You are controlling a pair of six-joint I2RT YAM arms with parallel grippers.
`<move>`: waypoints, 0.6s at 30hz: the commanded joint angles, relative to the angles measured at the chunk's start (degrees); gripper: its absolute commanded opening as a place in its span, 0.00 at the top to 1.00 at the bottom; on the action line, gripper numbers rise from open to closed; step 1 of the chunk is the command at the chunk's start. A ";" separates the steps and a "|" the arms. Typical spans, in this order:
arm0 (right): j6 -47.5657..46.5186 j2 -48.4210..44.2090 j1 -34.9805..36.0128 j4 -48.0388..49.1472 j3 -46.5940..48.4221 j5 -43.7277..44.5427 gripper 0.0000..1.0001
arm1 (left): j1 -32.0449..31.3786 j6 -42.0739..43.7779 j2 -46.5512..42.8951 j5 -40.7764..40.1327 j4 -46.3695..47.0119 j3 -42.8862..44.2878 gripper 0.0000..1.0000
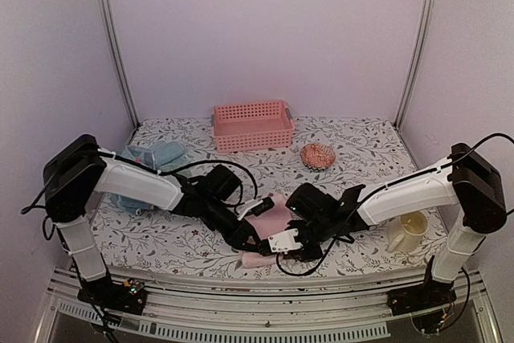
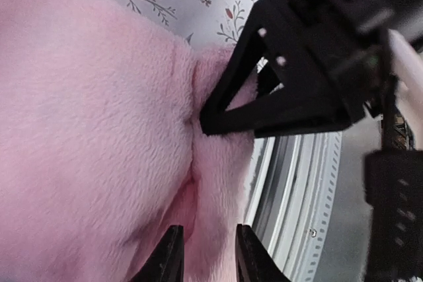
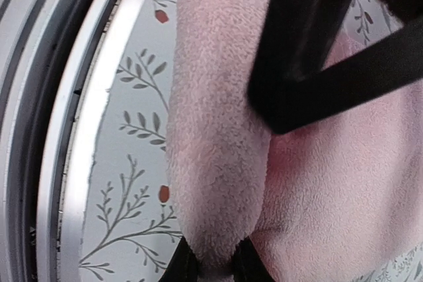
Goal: Roll the towels
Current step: Roll the towel at the center of the board.
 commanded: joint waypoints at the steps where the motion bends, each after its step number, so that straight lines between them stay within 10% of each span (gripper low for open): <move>1: 1.85 3.87 -0.71 -16.06 4.28 -12.55 0.89 | 0.50 -0.93 -14.44 -11.66 2.54 -7.92 0.71; 10: 1.80 21.75 -10.33 -38.77 23.50 -33.38 0.90 | -9.08 1.62 -41.56 -38.19 9.11 -24.73 0.65; 18: 1.45 36.81 -12.51 -51.60 37.05 -36.84 0.90 | -17.24 7.07 -42.17 -42.29 10.24 -24.55 0.68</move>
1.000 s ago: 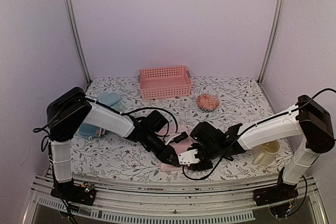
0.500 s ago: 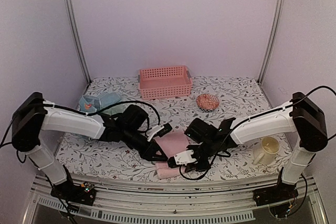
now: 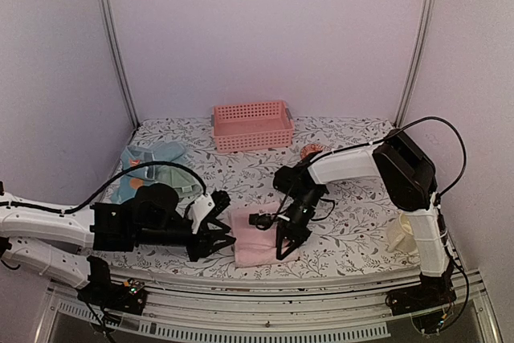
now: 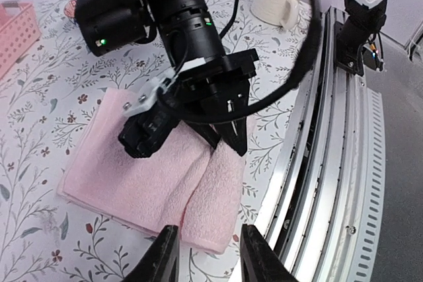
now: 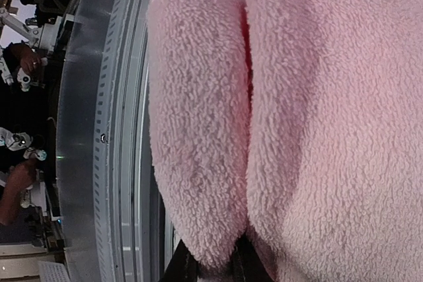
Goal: Roll the towels
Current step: Roll the towel at the center of the board.
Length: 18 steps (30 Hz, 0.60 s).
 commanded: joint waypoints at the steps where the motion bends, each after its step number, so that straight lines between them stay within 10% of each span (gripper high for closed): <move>1: 0.45 8.80 0.12 -7.91 2.73 2.15 0.90 | -4.81 5.26 5.24 -4.10 1.46 2.42 0.67; 18: 3.09 10.09 -0.51 -7.24 4.28 2.40 0.89 | -11.56 18.81 38.75 -18.57 -7.47 21.95 0.61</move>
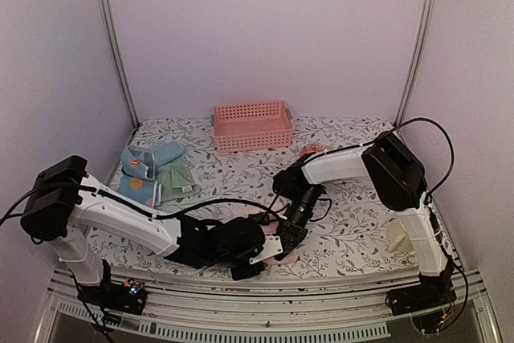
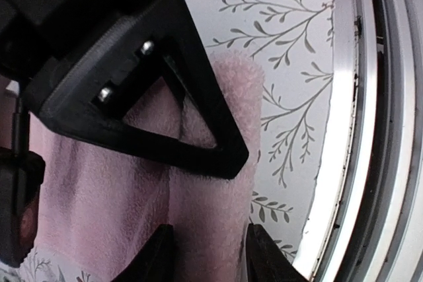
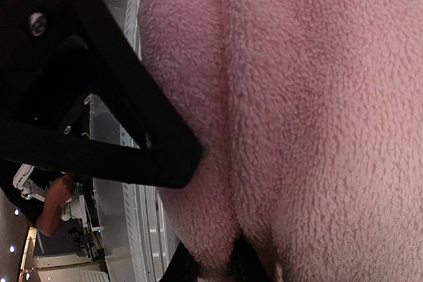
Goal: Roll the towels
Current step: Roll the towel at the center of the board.
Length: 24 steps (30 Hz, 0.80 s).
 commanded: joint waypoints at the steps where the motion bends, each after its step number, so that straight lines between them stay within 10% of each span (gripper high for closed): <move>1: 0.56 3.81 0.41 1.24 -1.59 7.64 0.88 | -0.26 3.76 4.65 -2.81 -1.40 2.57 0.62; 10: -7.58 -16.22 -5.02 -1.79 -6.22 3.26 0.51 | 1.17 0.75 7.68 5.69 -6.63 6.37 0.96; 24: -4.71 -52.14 -6.45 33.76 -41.29 20.85 0.56 | 17.84 -12.73 21.75 53.77 -14.75 17.33 0.98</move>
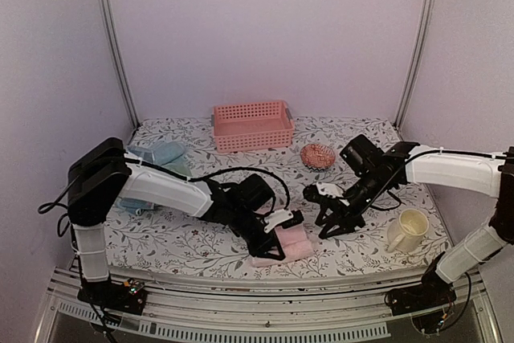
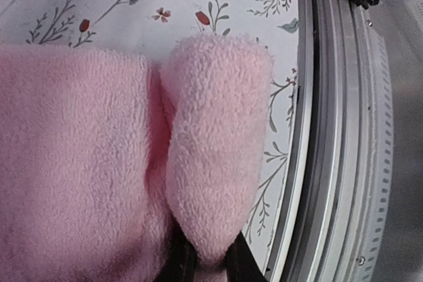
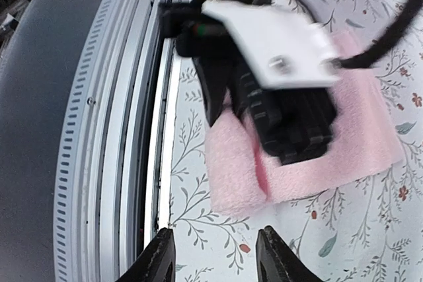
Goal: Roll the towels
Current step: Roll the towel at the center of the board.
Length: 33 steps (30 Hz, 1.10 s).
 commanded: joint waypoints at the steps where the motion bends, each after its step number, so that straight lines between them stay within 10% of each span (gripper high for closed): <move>1: -2.38 -4.85 5.22 13.73 -9.90 11.24 0.55 | 4.00 -5.58 7.43 17.96 -8.09 2.34 0.97; 15: -3.05 3.71 21.87 31.94 -13.54 33.29 0.44 | 7.16 -9.13 12.64 20.82 -9.47 5.25 0.94; 23: -3.56 8.68 21.84 27.89 -12.77 26.14 0.77 | 7.10 -6.13 4.55 16.66 -5.40 2.23 0.74; 33: -2.82 18.90 13.50 7.27 0.46 3.21 0.88 | 1.02 -6.90 -26.69 -15.13 10.84 -16.97 0.51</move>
